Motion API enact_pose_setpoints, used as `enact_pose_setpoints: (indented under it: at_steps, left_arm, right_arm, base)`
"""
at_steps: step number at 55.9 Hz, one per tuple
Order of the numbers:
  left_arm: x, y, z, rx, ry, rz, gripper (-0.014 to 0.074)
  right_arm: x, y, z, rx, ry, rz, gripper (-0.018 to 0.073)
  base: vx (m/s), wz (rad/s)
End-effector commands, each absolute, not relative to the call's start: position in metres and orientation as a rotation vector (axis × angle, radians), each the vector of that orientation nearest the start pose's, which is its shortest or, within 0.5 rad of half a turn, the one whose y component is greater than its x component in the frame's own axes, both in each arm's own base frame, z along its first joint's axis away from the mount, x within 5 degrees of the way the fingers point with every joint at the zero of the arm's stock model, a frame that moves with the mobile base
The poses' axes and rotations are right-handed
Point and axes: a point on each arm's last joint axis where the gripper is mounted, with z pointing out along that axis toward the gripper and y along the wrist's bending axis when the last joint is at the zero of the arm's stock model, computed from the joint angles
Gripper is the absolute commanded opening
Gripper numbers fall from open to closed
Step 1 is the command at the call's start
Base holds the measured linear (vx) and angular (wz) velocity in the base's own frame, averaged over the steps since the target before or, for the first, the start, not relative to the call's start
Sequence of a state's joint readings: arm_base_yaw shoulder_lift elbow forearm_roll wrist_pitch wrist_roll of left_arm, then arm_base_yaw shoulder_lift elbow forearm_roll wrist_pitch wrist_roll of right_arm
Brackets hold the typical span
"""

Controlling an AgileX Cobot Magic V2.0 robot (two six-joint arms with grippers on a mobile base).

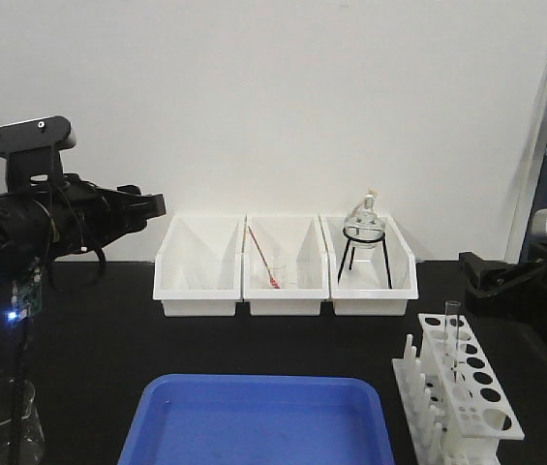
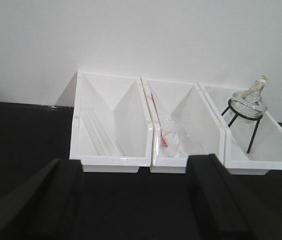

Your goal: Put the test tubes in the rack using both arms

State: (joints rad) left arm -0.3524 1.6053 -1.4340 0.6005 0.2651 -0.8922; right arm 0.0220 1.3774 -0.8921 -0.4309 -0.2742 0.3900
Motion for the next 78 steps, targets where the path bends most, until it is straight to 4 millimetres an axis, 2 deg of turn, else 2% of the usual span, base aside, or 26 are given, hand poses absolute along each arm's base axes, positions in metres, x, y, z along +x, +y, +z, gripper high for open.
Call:
enact_pose_setpoints:
  at_steps: [1, 38, 46, 51, 56, 66, 70, 78]
  left_arm:
    - [0.358, -0.12, 0.408, -0.039, 1.764, -0.373, 0.0554]
    - [0.359, -0.117, 0.41, -0.008, 1.75, -0.333, 0.0554]
    - [0.348, -0.114, 0.408, -0.16, 1.745, -0.538, 0.0554]
    - [0.335, -0.106, 0.403, -0.269, 1.758, -0.626, 0.0554]
    - [0.315, -0.095, 0.398, -0.304, 1.784, -0.617, 0.0546]
    - [0.257, -0.06, 0.371, -0.399, 1.911, -0.504, 0.0463]
    - [0.236, -0.049, 0.362, -0.355, 1.889, -0.465, 0.041]
    - [0.191, -0.032, 0.345, -0.146, 1.716, -0.375, 0.0218]
  right_arm:
    - [0.305, 0.017, 0.343, -0.112, 1.614, 0.122, 0.0572]
    - [0.305, 0.017, 0.341, -0.111, 1.622, 0.119, 0.0572]
    - [0.305, 0.017, 0.341, -0.111, 1.622, 0.119, 0.0572]
    - [0.305, 0.017, 0.341, -0.111, 1.622, 0.119, 0.0572]
    - [0.305, 0.017, 0.341, -0.111, 1.622, 0.119, 0.0572]
    - [0.305, 0.017, 0.341, -0.112, 1.621, 0.12, 0.0572]
    - [0.305, 0.017, 0.341, -0.112, 1.621, 0.12, 0.0572]
    - [0.305, 0.017, 0.341, -0.112, 1.621, 0.12, 0.0572]
  base:
    - [0.0, 0.0]
    - [0.0, 0.0]
    - [0.0, 0.0]
    - [0.0, 0.0]
    - [0.0, 0.0]
    - [0.0, 0.0]
    - [0.0, 0.0]
    - [0.0, 0.0]
